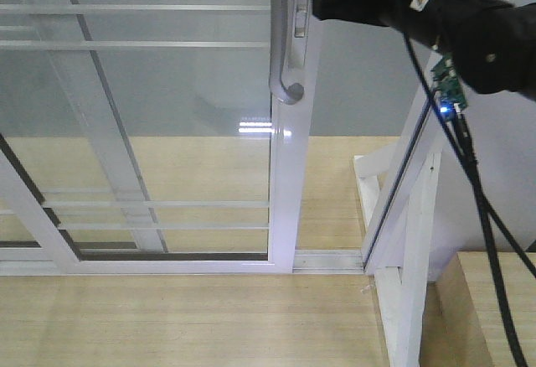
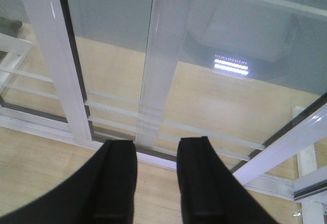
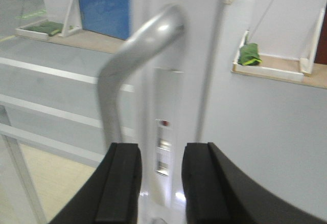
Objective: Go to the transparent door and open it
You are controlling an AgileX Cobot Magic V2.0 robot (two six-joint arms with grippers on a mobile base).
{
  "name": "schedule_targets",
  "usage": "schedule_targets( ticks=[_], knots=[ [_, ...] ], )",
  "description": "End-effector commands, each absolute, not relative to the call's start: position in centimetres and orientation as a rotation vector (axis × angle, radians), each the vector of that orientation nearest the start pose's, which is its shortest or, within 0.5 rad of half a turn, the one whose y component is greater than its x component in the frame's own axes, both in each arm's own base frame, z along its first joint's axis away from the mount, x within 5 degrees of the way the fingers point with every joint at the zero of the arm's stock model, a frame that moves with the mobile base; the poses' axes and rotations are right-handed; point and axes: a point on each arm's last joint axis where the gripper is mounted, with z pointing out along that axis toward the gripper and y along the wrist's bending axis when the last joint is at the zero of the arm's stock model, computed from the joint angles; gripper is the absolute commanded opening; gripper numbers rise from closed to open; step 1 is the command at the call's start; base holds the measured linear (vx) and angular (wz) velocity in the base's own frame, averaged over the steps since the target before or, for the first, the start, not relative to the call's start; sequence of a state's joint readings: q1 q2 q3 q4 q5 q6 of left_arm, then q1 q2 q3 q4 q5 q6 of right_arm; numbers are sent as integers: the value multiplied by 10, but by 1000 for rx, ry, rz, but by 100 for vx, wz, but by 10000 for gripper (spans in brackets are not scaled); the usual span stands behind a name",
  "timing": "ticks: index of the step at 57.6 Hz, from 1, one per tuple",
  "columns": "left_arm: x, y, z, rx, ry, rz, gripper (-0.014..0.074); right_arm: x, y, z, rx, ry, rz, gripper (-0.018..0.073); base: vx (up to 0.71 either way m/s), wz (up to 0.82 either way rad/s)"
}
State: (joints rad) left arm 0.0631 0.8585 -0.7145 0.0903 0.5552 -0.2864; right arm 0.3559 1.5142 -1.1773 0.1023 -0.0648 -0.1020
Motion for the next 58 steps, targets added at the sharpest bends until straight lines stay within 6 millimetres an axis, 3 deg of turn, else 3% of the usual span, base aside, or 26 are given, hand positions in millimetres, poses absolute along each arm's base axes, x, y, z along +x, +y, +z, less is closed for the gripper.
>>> schedule_targets(
  ticks=[1,7,20,38,46,58],
  knots=[
    [174,14,336,-285,2025,-51,349,320,103,392,-272,1654,222,295,0,0],
    [176,12,339,-192,2005,-27,349,305,88,391,-279,1692,178,295,0,0],
    [191,0,333,0,2014,-105,349,253,70,358,-280,1741,161,295,0,0],
    [239,-17,301,33,2047,-396,364,190,52,346,-270,1696,168,295,0,0],
    [262,-25,287,16,2027,-489,401,182,50,350,-269,1683,170,295,0,0],
    [297,-66,284,262,1938,-507,430,181,50,350,-269,1681,170,295,0,0]
  ],
)
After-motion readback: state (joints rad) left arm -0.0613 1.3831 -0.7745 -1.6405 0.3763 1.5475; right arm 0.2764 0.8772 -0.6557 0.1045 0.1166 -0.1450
